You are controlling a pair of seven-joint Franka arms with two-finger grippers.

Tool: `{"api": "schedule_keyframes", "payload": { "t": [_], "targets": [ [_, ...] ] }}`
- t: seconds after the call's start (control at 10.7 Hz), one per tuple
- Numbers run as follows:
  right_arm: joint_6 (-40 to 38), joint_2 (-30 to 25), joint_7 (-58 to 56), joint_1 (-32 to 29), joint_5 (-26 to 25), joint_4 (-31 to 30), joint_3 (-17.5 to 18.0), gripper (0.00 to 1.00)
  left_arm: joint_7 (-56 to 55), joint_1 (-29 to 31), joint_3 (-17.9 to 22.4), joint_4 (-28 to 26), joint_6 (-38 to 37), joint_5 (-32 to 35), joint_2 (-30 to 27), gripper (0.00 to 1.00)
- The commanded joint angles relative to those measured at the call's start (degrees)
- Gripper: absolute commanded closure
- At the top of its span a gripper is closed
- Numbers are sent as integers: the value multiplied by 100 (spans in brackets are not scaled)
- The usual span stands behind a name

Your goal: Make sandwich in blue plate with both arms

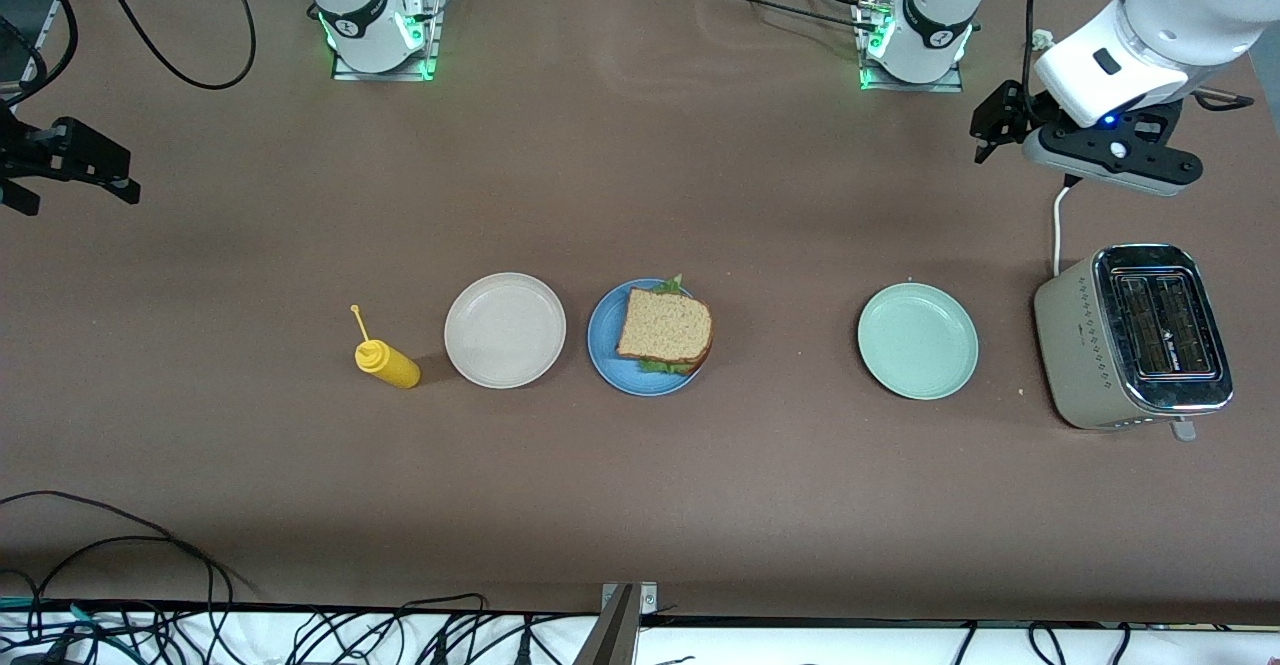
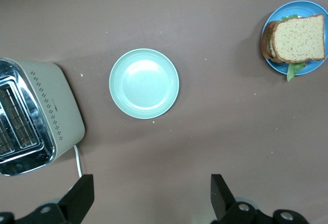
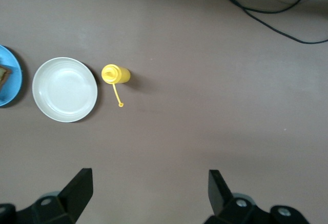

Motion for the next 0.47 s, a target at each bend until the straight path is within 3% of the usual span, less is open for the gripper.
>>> {"api": "schedule_keyframes", "payload": {
  "t": [0.0,0.37],
  "targets": [
    [-12,-76,5,21,175,-41,-14,0,-1,187,53,-69,48,-117,-95,0],
    [5,73,30,-76,158,-68,-32,0,-10,152,203,63,40,-57,-34,0]
  ]
}}
